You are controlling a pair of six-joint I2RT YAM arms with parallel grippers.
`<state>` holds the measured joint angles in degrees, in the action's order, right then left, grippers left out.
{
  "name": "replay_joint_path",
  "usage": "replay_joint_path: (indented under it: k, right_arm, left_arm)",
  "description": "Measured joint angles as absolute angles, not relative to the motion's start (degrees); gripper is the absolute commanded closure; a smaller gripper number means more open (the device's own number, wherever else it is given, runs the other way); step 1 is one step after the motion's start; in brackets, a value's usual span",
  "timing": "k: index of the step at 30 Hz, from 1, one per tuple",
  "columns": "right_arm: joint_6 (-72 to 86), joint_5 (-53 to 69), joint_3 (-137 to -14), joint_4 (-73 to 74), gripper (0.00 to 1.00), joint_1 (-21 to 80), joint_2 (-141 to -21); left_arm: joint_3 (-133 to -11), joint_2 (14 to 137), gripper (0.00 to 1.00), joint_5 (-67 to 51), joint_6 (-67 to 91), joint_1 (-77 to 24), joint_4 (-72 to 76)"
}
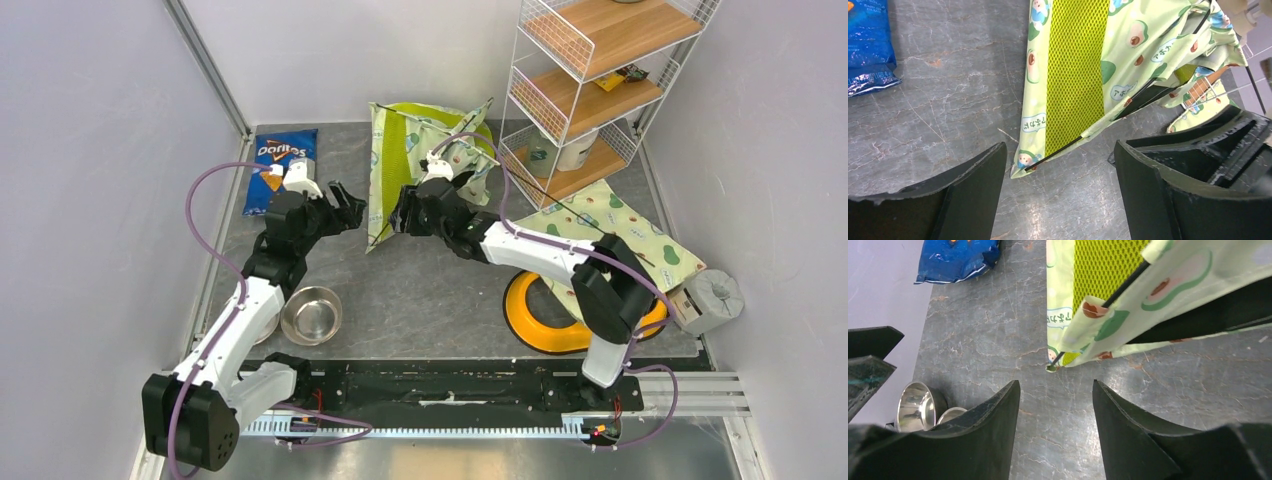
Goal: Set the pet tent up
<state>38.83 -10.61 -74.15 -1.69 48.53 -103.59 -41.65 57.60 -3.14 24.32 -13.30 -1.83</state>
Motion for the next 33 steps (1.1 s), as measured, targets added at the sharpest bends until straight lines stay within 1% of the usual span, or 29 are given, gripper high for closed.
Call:
replay_joint_path:
  k: [2, 7, 15, 22, 30, 31, 33]
  right_arm:
    - [39.0, -11.2, -73.8, -0.2, 0.36, 48.5, -102.4]
    - [39.0, -12.6, -73.7, 4.3, 0.35, 48.1, -99.4]
    - [39.3, -14.1, -74.5, 14.9, 0.34, 42.5, -90.7]
    - [36.0, -16.5, -78.9, 25.1, 0.33, 37.1, -80.9]
    - [32.5, -18.3, -80.0, 32.8, 0.32, 35.6, -72.4]
    - [32.3, -18.4, -80.0, 33.4, 0.32, 35.6, -72.0]
    - [31.7, -18.5, -80.0, 34.9, 0.32, 35.4, -71.3]
  left_arm:
    - [-41.7, 57.8, 0.15, -3.0, 24.3, -13.3, -2.0]
    - [-41.7, 58.7, 0.21, -4.4, 24.3, -13.3, -2.1]
    - [-41.9, 63.0, 0.26, -18.6, 23.0, -13.3, 1.1]
    - [-45.9, 71.7, 0.3, -27.3, 22.3, -13.8, 6.8]
    - [-53.7, 83.9, 0.3, -26.9, 15.7, -18.9, 10.4]
    - [-54.5, 85.0, 0.32, -26.6, 14.8, -19.5, 10.5]
    - [-56.7, 87.5, 0.39, -25.5, 12.9, -20.4, 10.7]
